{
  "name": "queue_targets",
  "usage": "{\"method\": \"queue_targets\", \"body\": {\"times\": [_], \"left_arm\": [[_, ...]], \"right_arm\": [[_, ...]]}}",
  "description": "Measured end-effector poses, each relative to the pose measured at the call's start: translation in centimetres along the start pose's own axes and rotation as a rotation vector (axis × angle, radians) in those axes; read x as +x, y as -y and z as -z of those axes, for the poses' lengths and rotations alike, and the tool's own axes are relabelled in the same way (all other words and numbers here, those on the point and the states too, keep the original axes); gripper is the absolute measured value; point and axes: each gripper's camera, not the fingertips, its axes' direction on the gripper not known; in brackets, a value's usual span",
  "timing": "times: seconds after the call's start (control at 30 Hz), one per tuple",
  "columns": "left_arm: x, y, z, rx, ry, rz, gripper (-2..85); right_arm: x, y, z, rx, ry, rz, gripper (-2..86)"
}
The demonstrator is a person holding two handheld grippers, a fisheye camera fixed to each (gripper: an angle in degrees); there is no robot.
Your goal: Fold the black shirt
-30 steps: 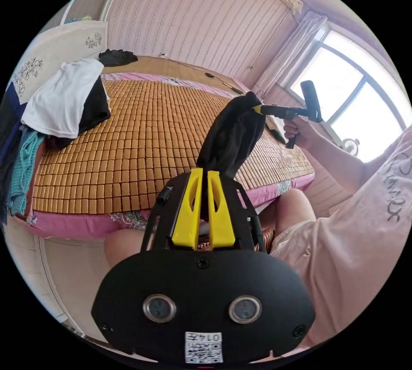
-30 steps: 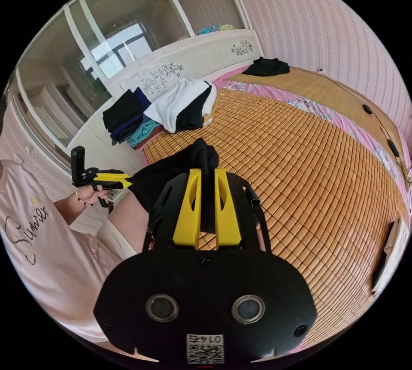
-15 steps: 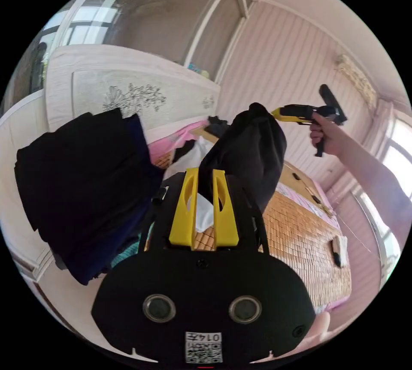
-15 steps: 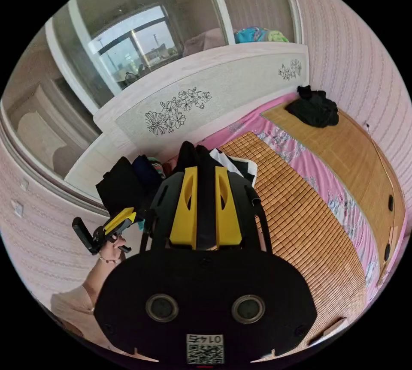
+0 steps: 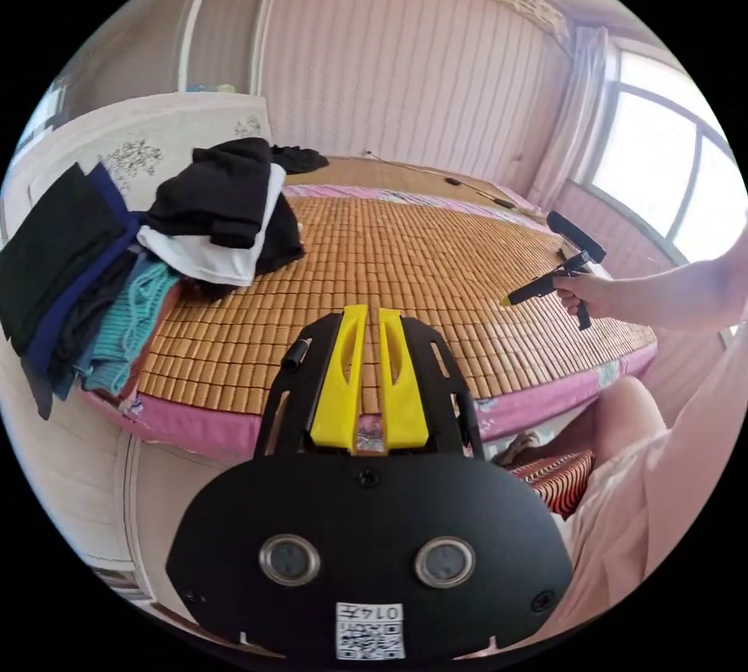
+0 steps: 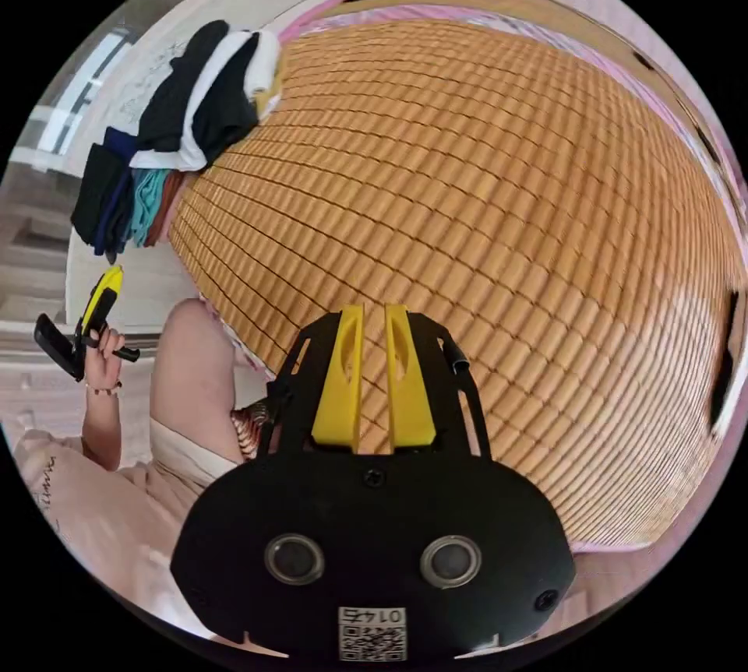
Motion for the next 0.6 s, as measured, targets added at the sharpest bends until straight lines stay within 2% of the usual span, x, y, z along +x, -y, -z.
{"method": "queue_targets", "body": {"times": [0.17, 0.27, 0.47, 0.6], "left_arm": [[11.9, 1.2, -7.8, -0.085, -0.231, -0.213, 4.4], [19.0, 3.0, -13.3, -0.147, -0.325, -0.321, 5.2], [34.1, 8.3, -25.6, -0.215, -0.441, -0.514, 5.8], [42.9, 12.4, -34.0, -0.236, -0.480, -0.557, 6.0]], "right_arm": [[11.2, -15.3, 4.9, 0.210, -0.091, -0.364, 6.7], [15.6, -21.3, 6.9, 0.318, -0.155, -0.475, 7.6], [22.8, -27.1, 10.0, 0.425, -0.430, -0.463, 9.1], [27.9, -27.5, 11.6, 0.478, -0.547, -0.417, 9.6]]}}
